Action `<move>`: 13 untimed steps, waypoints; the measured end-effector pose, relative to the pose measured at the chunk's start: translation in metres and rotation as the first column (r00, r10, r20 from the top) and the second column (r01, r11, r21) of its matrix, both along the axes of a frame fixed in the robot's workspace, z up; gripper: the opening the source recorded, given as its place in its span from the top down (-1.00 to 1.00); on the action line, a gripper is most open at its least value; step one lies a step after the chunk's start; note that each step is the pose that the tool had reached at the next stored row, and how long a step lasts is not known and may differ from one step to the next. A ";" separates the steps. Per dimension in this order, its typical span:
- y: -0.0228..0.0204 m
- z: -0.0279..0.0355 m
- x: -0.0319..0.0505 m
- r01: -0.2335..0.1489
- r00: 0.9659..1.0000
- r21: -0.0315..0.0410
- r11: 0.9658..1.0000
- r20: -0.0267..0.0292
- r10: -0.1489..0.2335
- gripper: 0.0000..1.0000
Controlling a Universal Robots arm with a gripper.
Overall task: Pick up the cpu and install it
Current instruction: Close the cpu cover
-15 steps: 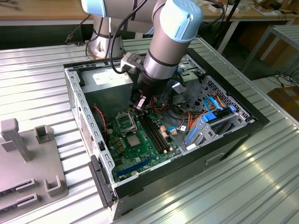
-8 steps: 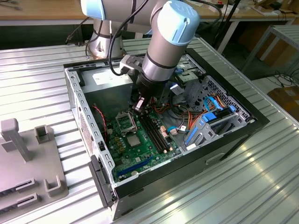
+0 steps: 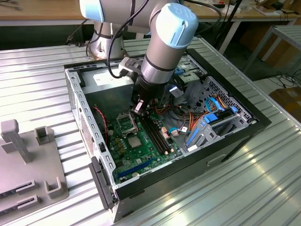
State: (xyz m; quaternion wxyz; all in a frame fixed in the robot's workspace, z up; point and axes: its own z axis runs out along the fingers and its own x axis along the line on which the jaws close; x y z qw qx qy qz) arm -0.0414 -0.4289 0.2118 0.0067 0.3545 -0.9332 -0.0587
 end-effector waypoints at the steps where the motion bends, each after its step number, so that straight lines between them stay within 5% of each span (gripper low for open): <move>1: 0.0001 -0.0005 0.0000 0.000 1.000 0.000 1.000 0.000 0.000 0.79; 8: 0.0017 -0.0014 0.0005 0.000 1.000 0.000 1.000 -0.001 0.000 0.79; 13: 0.0076 -0.0015 0.0010 0.000 1.000 0.000 1.000 -0.003 0.000 0.79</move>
